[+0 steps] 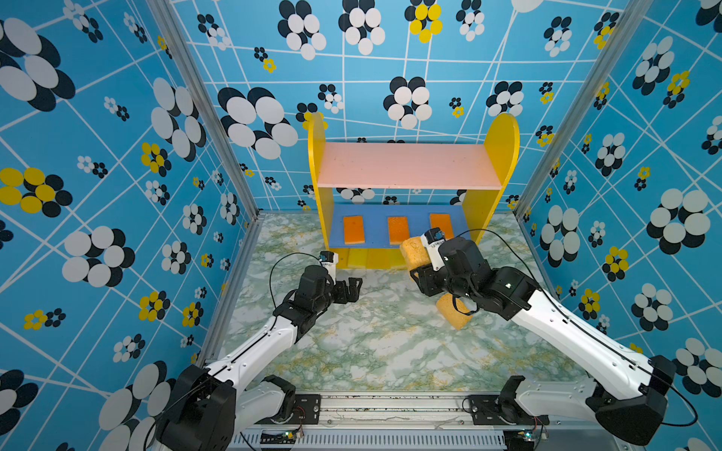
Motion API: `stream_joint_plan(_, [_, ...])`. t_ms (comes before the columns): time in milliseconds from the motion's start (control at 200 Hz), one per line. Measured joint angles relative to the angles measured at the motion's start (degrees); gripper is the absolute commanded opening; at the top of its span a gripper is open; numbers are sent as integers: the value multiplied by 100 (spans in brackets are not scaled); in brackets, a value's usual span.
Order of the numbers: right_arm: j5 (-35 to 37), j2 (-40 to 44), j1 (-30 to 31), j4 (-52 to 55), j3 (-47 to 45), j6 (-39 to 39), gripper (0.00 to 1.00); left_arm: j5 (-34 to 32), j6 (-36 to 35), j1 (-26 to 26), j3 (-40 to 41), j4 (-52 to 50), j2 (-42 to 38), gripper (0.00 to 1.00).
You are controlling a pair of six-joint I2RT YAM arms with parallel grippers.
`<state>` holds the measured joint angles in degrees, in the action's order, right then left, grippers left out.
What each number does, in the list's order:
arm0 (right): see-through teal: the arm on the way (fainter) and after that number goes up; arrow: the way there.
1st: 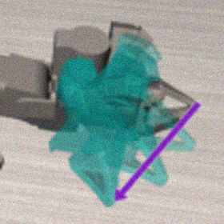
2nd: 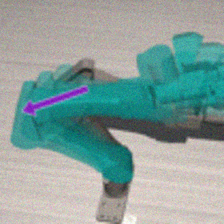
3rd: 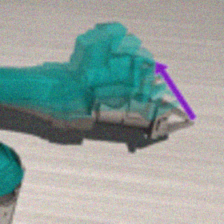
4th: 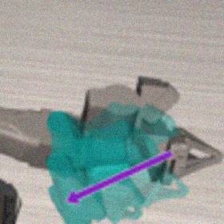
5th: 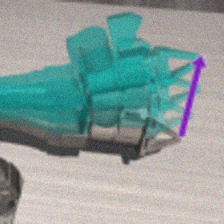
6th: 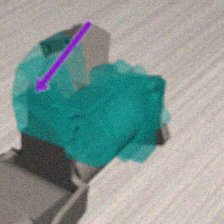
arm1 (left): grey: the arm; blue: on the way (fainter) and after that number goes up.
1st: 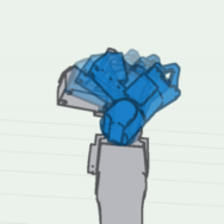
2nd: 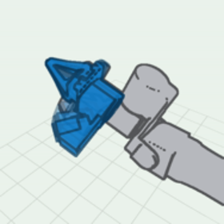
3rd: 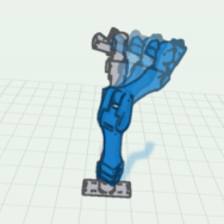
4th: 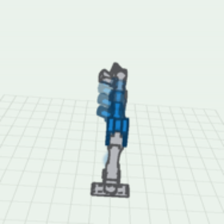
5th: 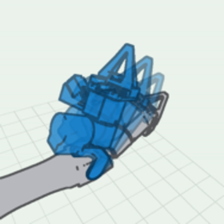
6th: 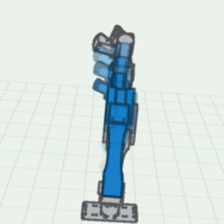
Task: Arrange cleaning sponges on a shelf
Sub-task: Place the cleaning sponge at the shelf.
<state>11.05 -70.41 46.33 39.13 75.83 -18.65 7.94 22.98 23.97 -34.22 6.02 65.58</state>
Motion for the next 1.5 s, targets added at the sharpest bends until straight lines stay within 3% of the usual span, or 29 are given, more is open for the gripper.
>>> stream_joint_plan(350, [435, 90, -162, 372, 1178, 199, 51, 26, -31, 0, -2, -7, -83, 99])
stream_joint_plan(605, [588, -420, -662, 516, 2852, 494, 52, 22, -79, 0, -2, -35, -400, 99])
stream_joint_plan(900, [691, -1919, -1198, 713, 5058, 949, 51, 24, -116, 0, -2, -46, -407, 99])
stream_joint_plan(1175, [841, -3954, -1661, 1504, 8393, 1320, 51, 26, -118, 7, -2, -81, -603, 99])
stream_joint_plan(1500, [811, -4245, -2131, 1641, 8199, 1322, 51, 22, -116, 44, -2, -190, -649, 99])
